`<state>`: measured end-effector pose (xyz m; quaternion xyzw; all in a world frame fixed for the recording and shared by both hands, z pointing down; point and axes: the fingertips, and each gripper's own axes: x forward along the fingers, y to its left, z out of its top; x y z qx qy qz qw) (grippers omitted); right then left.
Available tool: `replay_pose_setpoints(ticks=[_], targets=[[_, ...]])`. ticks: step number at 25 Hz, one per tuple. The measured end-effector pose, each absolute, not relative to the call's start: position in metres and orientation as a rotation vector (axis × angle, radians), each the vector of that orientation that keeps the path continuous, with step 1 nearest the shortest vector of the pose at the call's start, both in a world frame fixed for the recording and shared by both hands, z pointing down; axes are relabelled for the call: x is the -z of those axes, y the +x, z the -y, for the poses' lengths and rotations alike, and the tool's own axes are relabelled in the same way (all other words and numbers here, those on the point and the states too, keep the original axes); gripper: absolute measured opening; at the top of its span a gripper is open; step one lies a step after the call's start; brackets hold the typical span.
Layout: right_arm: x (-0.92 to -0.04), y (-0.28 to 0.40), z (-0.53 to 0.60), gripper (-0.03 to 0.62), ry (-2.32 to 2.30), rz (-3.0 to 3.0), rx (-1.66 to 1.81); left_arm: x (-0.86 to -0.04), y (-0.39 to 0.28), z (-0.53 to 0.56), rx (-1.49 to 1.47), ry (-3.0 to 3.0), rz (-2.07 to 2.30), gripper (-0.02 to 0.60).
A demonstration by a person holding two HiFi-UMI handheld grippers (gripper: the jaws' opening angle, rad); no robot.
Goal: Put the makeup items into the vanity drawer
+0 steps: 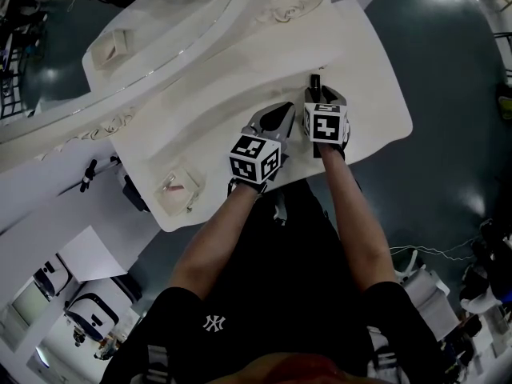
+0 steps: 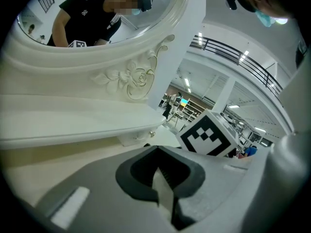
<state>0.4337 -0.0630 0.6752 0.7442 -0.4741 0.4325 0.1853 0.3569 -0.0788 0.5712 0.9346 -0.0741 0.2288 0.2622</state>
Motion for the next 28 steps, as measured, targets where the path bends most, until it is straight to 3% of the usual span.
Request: replay_pose_setpoints(ticks=[3, 12, 28], targets=[[-0.677, 0.435, 0.062, 0.126, 2.075, 1.321, -1.203, -0.573, 0.356, 0.079, -0.623, 2.527, 0.2, 0.0], [-0.667, 0.429, 0.052, 0.121, 2.081, 1.389, -1.164, -0.567, 0.338, 0.078, -0.603, 2.517, 0.225, 0.0], [-0.596, 0.346, 0.036, 0.121, 2.132, 1.59, -1.039, -0.536, 0.266, 0.057, -0.532, 2.537, 0.27, 0.0]])
